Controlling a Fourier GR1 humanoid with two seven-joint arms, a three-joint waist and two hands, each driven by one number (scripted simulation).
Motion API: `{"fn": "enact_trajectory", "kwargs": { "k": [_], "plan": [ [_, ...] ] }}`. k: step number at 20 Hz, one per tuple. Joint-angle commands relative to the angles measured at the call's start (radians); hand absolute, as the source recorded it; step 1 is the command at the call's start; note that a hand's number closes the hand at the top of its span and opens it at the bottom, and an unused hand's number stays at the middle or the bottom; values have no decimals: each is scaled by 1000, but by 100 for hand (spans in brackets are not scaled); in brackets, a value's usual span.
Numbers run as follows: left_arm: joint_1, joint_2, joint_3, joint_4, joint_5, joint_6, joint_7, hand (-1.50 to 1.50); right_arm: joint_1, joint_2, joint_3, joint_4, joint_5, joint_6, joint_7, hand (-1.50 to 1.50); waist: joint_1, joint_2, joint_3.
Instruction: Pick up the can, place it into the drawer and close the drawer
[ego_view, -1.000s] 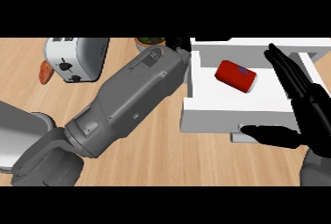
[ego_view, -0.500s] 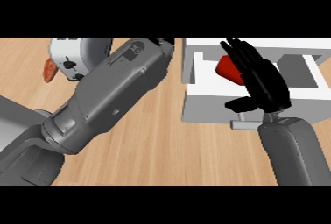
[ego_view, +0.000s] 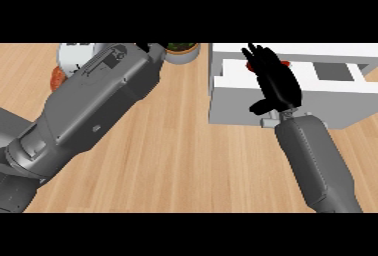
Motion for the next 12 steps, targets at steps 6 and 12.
{"fn": "enact_trajectory", "kwargs": {
  "k": [6,12],
  "plan": [
    [81,104,20,-141,-30,-13,68,-150,-126,-7,-77,347,61,-261,-27,-150,8,6,3],
    [60,107,31,-159,-57,25,97,-150,-230,3,-108,514,93,-394,-25,-150,12,16,4]
  ]
}}
